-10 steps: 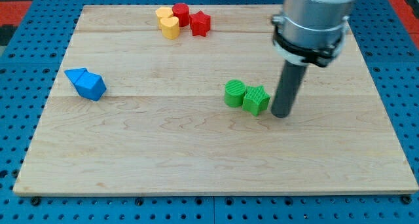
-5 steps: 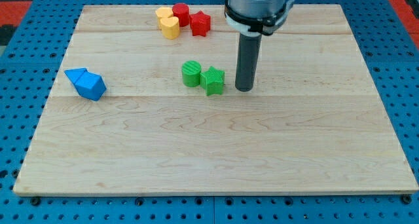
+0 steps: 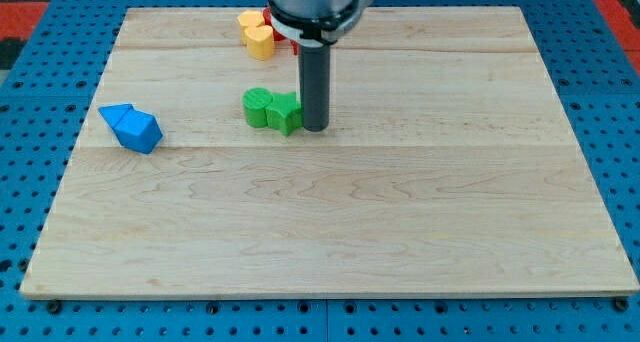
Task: Place the green blocks above the blue blocks
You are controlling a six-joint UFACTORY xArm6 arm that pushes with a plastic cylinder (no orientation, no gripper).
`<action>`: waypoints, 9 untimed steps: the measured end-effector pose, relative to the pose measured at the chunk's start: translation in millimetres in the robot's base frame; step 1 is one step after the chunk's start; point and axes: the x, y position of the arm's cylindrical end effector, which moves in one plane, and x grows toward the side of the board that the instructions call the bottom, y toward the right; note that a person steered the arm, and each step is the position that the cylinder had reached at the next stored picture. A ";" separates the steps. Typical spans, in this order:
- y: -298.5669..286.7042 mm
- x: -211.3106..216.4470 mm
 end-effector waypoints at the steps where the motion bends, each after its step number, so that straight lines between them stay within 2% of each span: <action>1: -28.2 -15.4; 4: -123.1 -9.5; 5: -94.3 -16.4; 6: -94.3 -28.3; 8: -163.7 -37.2; 9: -143.9 -37.4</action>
